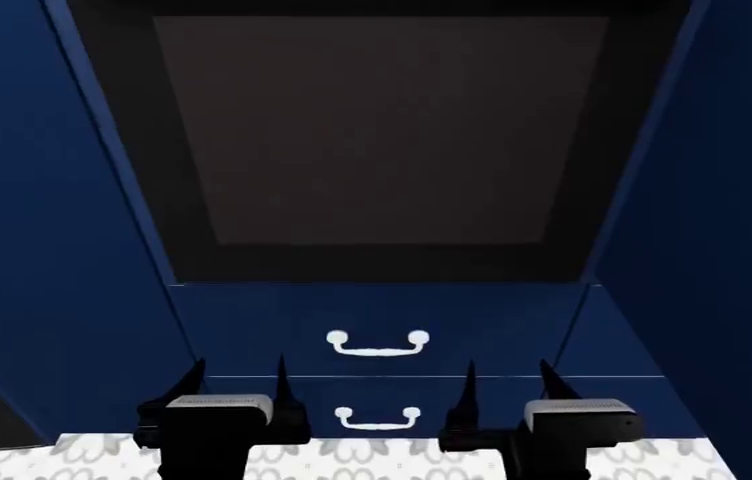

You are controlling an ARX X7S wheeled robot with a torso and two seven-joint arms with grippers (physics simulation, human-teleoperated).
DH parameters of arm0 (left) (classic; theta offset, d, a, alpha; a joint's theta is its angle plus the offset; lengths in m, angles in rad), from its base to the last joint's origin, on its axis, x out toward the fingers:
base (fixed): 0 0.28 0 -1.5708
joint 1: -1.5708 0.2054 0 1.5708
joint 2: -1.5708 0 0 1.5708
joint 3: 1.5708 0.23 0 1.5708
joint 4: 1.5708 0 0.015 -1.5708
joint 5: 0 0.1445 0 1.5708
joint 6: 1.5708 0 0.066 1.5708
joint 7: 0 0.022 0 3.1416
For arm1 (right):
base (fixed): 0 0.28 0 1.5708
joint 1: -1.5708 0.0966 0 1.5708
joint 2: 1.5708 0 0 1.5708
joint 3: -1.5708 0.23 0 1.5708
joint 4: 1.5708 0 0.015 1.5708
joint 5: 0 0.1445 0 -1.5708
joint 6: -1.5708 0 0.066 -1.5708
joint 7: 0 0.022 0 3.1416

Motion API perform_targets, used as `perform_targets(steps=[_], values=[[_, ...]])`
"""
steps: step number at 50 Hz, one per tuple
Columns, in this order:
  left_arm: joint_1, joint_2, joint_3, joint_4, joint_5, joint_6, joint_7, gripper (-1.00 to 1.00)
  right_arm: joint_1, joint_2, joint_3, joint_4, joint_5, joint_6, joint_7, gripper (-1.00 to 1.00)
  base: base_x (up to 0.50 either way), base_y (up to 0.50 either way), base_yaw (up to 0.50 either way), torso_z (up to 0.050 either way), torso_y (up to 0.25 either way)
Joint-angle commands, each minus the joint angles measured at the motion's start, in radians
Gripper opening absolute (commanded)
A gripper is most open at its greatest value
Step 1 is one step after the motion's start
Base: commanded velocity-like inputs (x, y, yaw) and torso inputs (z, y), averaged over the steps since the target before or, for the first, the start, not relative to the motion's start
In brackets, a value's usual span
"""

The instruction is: Pick the teapot from the counter and place it in the cabinet.

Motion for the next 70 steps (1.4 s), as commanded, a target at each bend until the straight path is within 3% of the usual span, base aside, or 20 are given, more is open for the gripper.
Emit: perform_targets(steps=[1,50,70], values=[[-0.001,-0.019,0.022,-0.002,-0.025,-0.002,-0.023,1.0,-0.002,0.023,-0.036,0.009,-0.008,-0.004,0.026,1.0,-0.44,0.0,0.0,0.0,0.0],[-0.004,-0.069,0.081,-0.018,-0.087,0.006,-0.077,1.0,-0.001,0.073,-0.103,0.019,0.018,-0.002,0.088,1.0,-0.47,0.0,0.0,0.0,0.0],[0.0,-0.084,0.097,-0.015,-0.107,0.009,-0.093,1.0,-0.01,0.089,-0.124,0.015,0.039,-0.013,0.09,1.0,0.0,0.0,-0.34,0.0,0.0]])
